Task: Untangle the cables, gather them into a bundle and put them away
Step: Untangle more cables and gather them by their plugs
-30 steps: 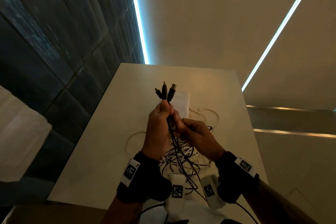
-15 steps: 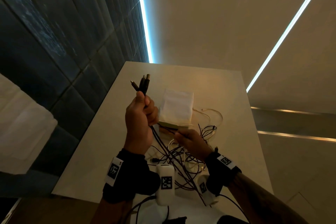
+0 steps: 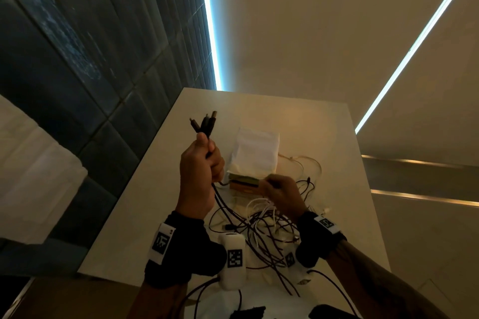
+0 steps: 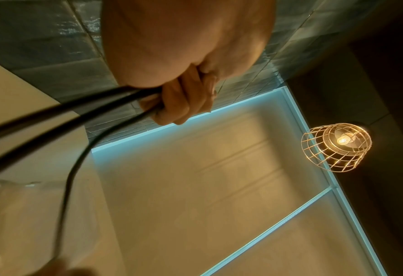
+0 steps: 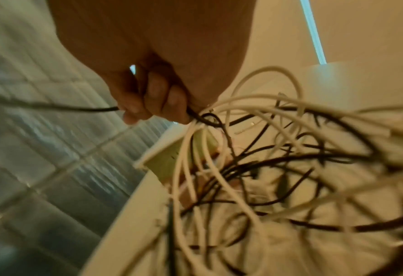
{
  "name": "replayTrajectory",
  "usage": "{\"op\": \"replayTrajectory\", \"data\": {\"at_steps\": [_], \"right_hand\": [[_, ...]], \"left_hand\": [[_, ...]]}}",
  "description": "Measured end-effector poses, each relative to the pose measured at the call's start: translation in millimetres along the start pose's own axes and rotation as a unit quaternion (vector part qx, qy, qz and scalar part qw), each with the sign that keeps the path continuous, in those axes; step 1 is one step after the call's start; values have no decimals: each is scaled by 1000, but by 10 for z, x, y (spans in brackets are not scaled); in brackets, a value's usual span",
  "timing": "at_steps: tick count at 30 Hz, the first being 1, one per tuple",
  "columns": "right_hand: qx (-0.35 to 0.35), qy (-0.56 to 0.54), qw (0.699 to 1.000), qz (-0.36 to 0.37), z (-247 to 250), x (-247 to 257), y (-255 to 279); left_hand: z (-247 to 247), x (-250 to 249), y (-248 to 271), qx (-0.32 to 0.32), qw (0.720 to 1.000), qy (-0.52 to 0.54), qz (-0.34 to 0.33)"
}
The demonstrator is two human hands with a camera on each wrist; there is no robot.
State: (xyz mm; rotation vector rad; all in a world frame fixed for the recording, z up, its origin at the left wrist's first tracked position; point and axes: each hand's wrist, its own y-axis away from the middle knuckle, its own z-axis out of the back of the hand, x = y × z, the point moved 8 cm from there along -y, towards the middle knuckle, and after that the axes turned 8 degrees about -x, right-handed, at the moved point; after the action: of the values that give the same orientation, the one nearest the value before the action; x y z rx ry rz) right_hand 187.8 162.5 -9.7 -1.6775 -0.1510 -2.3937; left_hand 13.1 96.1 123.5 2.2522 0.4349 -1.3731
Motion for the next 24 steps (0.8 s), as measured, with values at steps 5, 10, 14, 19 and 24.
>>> {"op": "replayTrajectory", "data": {"at_steps": [5,10,14,19,24], "right_hand": [[-58,-148,987,25,184,762,-82],[10,-240,968,70,149,1330,84],[78,-261,961,52,-17,1308,182],[130,-230,964,39,-104,1086,227],[147,-177,973,-3,-209,637,240]], "left_hand": [[-3,207,-2,-27,997,-47,49],[-80,258,26,-6,996,-41,75],[-220,233,86,78,984,100,126],[-236,186,86,100,985,102,93],[-177,143,14,79,990,109,50]]}}
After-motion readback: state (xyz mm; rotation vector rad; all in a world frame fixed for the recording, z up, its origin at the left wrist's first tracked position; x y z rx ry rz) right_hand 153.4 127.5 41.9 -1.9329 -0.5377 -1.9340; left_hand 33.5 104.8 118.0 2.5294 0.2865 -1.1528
